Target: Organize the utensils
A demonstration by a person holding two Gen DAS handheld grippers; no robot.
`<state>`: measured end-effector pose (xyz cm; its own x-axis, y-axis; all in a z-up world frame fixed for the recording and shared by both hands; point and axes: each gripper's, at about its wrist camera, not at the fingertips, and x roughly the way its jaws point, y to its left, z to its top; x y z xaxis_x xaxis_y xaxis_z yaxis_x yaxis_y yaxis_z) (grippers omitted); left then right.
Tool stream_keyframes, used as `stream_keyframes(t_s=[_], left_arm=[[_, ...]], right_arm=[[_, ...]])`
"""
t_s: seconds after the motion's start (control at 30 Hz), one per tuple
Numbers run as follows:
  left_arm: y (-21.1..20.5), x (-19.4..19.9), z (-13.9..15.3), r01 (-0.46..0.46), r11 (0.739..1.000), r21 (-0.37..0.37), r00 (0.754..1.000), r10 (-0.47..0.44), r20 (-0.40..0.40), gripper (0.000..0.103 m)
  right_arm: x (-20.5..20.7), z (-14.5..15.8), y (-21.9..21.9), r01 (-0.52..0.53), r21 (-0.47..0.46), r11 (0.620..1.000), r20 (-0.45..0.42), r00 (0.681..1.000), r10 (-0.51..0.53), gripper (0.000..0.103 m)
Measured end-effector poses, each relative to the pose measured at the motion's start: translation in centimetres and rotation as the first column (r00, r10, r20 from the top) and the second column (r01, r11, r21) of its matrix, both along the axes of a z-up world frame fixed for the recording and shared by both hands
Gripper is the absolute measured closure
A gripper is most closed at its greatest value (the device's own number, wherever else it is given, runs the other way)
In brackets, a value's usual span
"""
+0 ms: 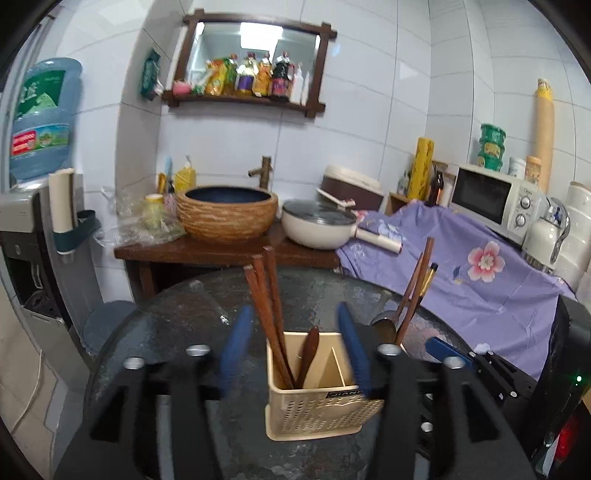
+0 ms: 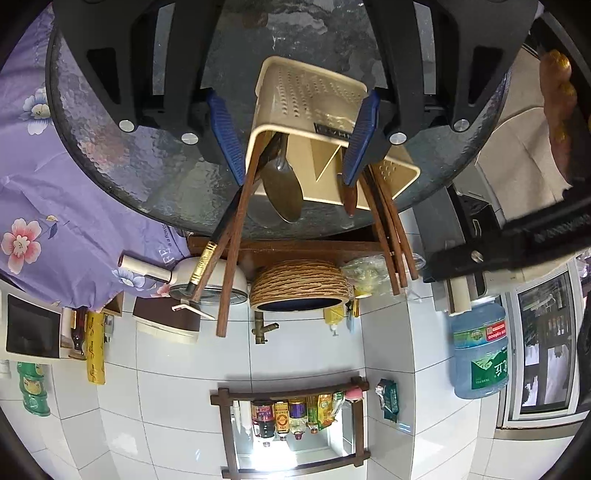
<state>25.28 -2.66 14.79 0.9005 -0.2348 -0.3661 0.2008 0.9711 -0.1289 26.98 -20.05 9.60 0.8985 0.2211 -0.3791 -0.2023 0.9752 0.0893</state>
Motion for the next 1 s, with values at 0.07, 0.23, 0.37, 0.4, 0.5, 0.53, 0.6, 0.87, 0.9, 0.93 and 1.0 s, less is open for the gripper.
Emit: stream_keyframes(t_s=[0.07, 0.23, 0.37, 0.4, 0.5, 0.53, 0.6, 0.87, 0.9, 0.93, 1.0], left_arm=[[1.2, -1.9, 0.0, -0.050, 0.999, -0.006, 0.998, 0.050, 0.047, 0.025], [2.4, -5.4, -2.0, -0.086, 0.996, 0.032, 0.993, 0.083, 0.079, 0.007], [3.1, -7.8, -5.3, -0.116, 0.990, 0.076, 0.992, 0.111, 0.066, 0.007], [3.6, -8.4, -6.5, -0.125, 0.990, 0.068, 0.992, 0.122, 0.045, 0.007], [4.3, -9.7, -9.1, -0.128, 0.989, 0.069, 0.992, 0.129, -0.009, 0.007], [4.5, -10.4, -10.2, -0.127, 0.989, 0.079, 0.991, 0.130, -0.024, 0.007], [4.5, -11.8, -11.9, -0.125, 0.987, 0.101, 0.990, 0.131, -0.054, 0.007], [4.7, -17.7, -12.7, -0.130, 0.989, 0.071, 0.990, 0.133, -0.042, 0.007], [4.8, -18.5, -12.5, -0.128, 0.990, 0.059, 0.991, 0.130, -0.035, 0.007], [4.8, -19.0, -12.4, -0.125, 0.991, 0.054, 0.992, 0.127, -0.030, 0.007], [4.6, -20.4, -12.0, -0.117, 0.991, 0.061, 0.993, 0.118, -0.006, 0.007]], right_arm=[[-1.2, 0.1, -0.3, 0.008, -0.004, 1.000, 0.014, 1.000, -0.008, 0.035], [-5.0, -0.8, -1.0, 0.004, 0.014, 1.000, 0.030, 1.000, -0.005, 0.014], [-9.3, -2.6, -1.0, -0.003, -0.012, 1.000, 0.068, 0.998, 0.004, 0.008], [-10.3, -3.0, -1.0, 0.001, -0.019, 1.000, 0.077, 0.997, 0.000, 0.006], [-13.4, -4.9, -1.1, 0.015, -0.014, 1.000, 0.089, 0.996, -0.014, 0.006], [-14.4, -5.6, -1.2, 0.021, -0.007, 1.000, 0.087, 0.996, -0.020, 0.006], [-16.0, -6.6, -1.3, 0.035, 0.001, 0.999, 0.087, 0.996, -0.034, 0.006], [-22.9, -8.1, -0.8, 0.062, -0.005, 0.998, 0.128, 0.990, -0.061, 0.006], [-23.8, -8.0, -0.8, 0.059, 0.005, 0.998, 0.134, 0.989, -0.059, 0.006], [-24.7, -7.9, -0.8, 0.055, 0.016, 0.998, 0.139, 0.989, -0.057, 0.006], [-25.9, -7.6, -0.9, 0.045, 0.031, 0.999, 0.144, 0.988, -0.049, 0.006]])
